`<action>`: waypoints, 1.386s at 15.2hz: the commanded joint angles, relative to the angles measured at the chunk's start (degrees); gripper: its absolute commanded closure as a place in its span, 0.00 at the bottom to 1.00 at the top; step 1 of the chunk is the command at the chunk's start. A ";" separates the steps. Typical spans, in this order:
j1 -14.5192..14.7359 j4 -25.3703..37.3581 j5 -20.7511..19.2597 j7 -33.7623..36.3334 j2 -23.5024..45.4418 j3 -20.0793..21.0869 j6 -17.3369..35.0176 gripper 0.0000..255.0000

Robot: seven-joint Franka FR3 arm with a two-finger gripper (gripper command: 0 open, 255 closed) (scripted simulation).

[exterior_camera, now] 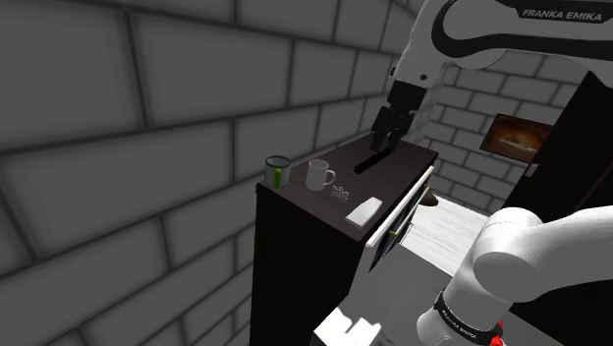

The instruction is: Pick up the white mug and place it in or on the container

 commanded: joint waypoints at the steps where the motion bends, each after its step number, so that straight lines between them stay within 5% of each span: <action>1: 0.00 0.00 0.00 0.00 0.00 0.00 0.00 0.00; 11: 0.08 5.02 -4.45 -11.40 19.56 -5.61 12.36 0.00; 21: 0.11 17.62 -4.73 -21.90 41.71 -9.54 20.29 0.00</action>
